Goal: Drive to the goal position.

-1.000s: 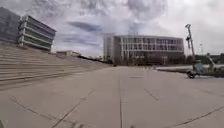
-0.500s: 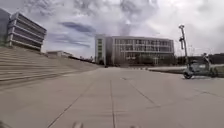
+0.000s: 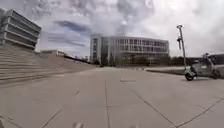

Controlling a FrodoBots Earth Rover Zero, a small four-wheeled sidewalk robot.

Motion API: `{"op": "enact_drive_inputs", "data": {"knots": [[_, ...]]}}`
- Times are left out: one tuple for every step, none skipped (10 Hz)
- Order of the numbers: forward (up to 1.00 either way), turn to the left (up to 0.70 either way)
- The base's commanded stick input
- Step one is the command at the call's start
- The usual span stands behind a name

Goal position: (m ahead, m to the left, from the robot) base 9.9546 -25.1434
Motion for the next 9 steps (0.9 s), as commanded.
{"op": "enact_drive_inputs", "data": {"knots": [[1.00,0.00],[1.00,0.00],[1.00,0.00],[1.00,0.00],[1.00,0.00],[1.00,0.00],[1.00,0.00],[1.00,0.00],[1.00,0.00]]}}
